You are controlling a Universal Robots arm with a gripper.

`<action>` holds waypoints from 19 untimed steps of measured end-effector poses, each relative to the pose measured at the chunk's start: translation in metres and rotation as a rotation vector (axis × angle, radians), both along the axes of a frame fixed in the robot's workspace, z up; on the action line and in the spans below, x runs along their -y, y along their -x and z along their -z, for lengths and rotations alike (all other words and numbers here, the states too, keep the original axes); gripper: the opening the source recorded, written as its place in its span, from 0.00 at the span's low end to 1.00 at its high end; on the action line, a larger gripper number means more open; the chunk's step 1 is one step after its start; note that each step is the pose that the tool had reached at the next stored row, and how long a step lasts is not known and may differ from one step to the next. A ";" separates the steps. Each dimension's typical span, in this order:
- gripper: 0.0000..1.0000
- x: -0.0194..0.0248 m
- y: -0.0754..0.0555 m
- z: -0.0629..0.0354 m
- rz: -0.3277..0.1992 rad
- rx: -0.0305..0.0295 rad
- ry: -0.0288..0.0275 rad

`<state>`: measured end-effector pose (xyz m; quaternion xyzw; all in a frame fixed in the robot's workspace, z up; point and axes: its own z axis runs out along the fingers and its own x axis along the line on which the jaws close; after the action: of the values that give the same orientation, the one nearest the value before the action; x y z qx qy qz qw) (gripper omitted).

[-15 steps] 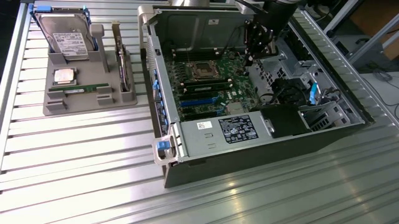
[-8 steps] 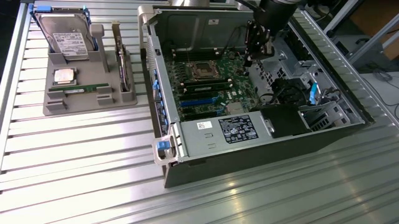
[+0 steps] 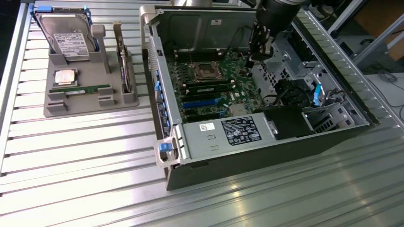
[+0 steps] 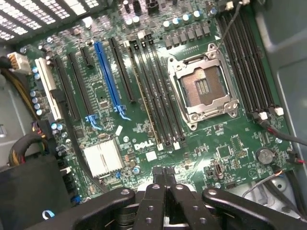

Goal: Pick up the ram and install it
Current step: 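Press down the ram until it locks into place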

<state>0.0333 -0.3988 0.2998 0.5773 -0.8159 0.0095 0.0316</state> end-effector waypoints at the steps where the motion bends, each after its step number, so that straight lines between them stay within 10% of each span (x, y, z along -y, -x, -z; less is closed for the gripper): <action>1: 0.11 0.0000 0.000 0.0000 0.012 0.0000 0.0001; 19: 0.11 0.0000 0.000 0.0012 0.242 0.0000 0.0008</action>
<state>0.0333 -0.3988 0.2987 0.4747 -0.8795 0.0059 0.0327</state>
